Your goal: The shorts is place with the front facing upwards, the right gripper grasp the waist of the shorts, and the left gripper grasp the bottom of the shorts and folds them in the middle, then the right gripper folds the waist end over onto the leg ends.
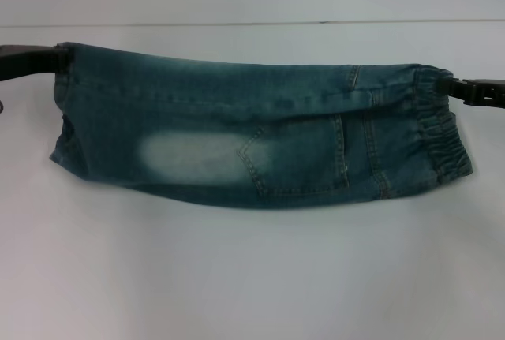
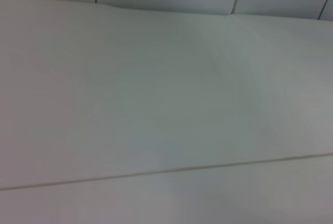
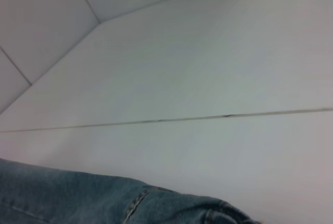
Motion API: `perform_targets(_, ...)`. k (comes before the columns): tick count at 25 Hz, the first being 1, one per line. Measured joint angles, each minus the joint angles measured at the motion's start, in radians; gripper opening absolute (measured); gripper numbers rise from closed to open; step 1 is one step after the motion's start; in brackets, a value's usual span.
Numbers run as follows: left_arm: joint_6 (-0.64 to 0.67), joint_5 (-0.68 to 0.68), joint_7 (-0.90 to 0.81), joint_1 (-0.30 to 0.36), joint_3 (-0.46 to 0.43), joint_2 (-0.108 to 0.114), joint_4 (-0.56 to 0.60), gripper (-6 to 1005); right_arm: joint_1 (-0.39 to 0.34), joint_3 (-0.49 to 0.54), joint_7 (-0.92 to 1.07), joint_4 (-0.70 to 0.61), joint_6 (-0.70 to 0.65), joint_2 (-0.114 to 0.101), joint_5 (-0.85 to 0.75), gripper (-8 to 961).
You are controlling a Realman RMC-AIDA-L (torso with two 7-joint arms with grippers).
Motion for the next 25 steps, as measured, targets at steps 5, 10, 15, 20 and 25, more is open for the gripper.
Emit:
perform_targets(5, -0.081, -0.010, -0.003, 0.000, -0.007, -0.016, 0.000, 67, 0.001, -0.001, 0.007, 0.005, 0.019, 0.000, 0.001, 68)
perform_targets(10, -0.125, -0.014, -0.001, 0.017, -0.005, -0.022, -0.003, 236, -0.003, -0.013, 0.009, 0.005, 0.036, 0.000, 0.000, 160)
perform_targets(15, -0.115, -0.040, 0.008, 0.042, -0.004, -0.027, 0.014, 423, -0.014, -0.019, 0.019, 0.000, 0.048, 0.000, 0.001, 252)
perform_targets(20, -0.017, -0.154, 0.090, 0.083, -0.004, -0.021, 0.024, 619, -0.035, -0.012, 0.053, -0.019, 0.034, -0.018, 0.008, 466)
perform_targets(25, 0.296, -0.283, 0.257, 0.138, -0.017, -0.001, 0.038, 722, -0.051, -0.026, 0.138, -0.075, -0.052, -0.054, 0.001, 711)
